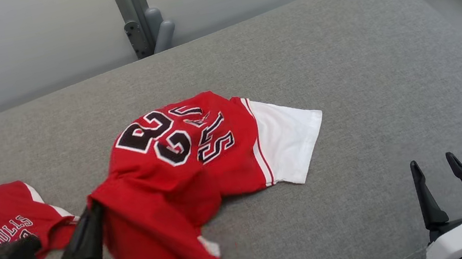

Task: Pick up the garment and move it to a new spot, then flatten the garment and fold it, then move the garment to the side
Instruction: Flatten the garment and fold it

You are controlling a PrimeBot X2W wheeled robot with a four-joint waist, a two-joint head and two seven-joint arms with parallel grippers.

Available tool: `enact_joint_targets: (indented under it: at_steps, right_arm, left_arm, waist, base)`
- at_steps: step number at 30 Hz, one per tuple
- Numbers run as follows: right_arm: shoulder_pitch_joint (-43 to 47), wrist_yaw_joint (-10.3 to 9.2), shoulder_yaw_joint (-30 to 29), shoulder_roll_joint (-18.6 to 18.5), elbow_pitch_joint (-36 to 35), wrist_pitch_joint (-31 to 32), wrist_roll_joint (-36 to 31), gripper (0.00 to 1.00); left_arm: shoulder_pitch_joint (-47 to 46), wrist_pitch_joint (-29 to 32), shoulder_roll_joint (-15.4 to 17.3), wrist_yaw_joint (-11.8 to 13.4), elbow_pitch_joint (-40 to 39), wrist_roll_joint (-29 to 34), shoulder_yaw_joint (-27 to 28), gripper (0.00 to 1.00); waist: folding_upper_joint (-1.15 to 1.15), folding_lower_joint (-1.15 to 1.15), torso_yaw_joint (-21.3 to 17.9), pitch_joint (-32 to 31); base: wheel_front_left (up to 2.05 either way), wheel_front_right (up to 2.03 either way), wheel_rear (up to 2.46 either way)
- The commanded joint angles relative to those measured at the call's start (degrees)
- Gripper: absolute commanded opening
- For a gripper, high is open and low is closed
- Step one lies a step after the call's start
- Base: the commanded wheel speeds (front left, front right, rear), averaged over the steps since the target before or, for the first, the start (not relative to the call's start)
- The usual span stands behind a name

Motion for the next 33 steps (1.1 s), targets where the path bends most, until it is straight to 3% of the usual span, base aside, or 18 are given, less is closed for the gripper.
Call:
enact_joint_targets:
  at_steps: [1, 3, 7, 13, 14, 20, 21, 22, 23, 29, 33]
  right_arm:
    - [-0.2, 0.0, 0.0, -0.2, 0.1, -0.2, -0.1, 1.0]
    - [-0.2, 0.0, 0.2, -0.2, 0.2, -0.2, -0.2, 1.0]
    - [-0.4, 0.0, 0.1, -0.2, 0.5, -0.2, -0.3, 1.0]
    - [-0.4, 0.0, 0.1, -0.2, 0.7, -0.2, -0.6, 1.0]
    - [-0.4, 0.0, 0.1, -0.2, 0.7, -0.2, -0.6, 1.0]
    - [-0.9, 0.0, -0.1, -0.2, 0.5, -0.2, -0.8, 1.0]
    - [-0.9, 0.0, -0.2, -0.2, 0.5, -0.2, -0.8, 1.0]
    - [-1.0, 0.0, -0.2, -0.2, 0.5, -0.2, -0.8, 1.0]
    - [-1.1, 0.0, -0.1, -0.2, 0.5, -0.2, -0.8, 1.0]
    - [-1.2, 0.0, 0.2, -0.2, 0.1, -0.2, -0.7, 1.0]
    - [-0.3, 0.0, -0.4, -0.2, -0.4, -0.2, -0.6, 1.0]
  left_arm:
    - [2.0, 0.5, -0.4, 0.1, -0.4, -3.1, 1.5, 0.0]
    - [3.8, 1.5, 1.5, 0.6, 1.2, -5.2, 3.4, 0.0]
    - [4.6, 2.9, 1.0, -1.0, 8.0, -9.1, 4.5, 0.0]
    - [1.2, 0.6, -0.4, -3.8, 17.9, -9.2, 4.1, 0.0]
    - [0.4, -0.2, -0.6, -4.2, 19.4, -8.6, 3.8, 0.05]
    - [-3.8, -4.1, -2.2, -6.4, 26.4, -8.0, 2.7, 0.02]
    - [-4.3, -4.7, -2.5, -6.4, 27.1, -8.1, 2.3, 0.15]
    - [-4.8, -5.6, -2.6, -6.5, 28.0, -7.6, 2.2, 0.43]
    - [-5.1, -6.7, -2.7, -6.6, 28.6, -7.2, 2.2, 1.0]
    - [-3.0, -9.5, -3.4, -4.5, 29.1, -6.3, 3.2, 1.0]
    - [2.1, -10.8, -3.0, 0.0, 24.1, -5.4, 5.6, 1.0]
  waist:
    - [0.28, 0.0, 1.3, -0.3]
    - [0.28, 0.0, 2.0, -0.5]
    - [0.28, 0.0, 3.5, -0.5]
    - [0.28, 0.0, 4.8, -0.4]
    - [0.28, 0.0, 5.1, -0.3]
    - [0.28, 0.0, 6.1, 0.7]
    - [0.28, 0.0, 6.2, 0.8]
    - [0.28, 0.0, 6.2, 0.9]
    - [0.28, 0.0, 6.3, 1.0]
    - [0.28, 0.0, 5.7, 1.2]
    - [0.28, 0.0, 5.3, 0.7]
  base:
    - [0.0, 0.0, 0.0]
    - [0.0, 0.0, 0.0]
    - [0.0, 0.0, 0.0]
    - [0.0, 0.0, 0.0]
    - [0.0, 0.0, 0.0]
    - [0.0, 0.0, 0.0]
    - [0.0, 0.0, 0.0]
    - [0.0, 0.0, 0.0]
    - [0.0, 0.0, 0.0]
    - [0.0, 0.0, 0.0]
    - [0.0, 0.0, 0.0]
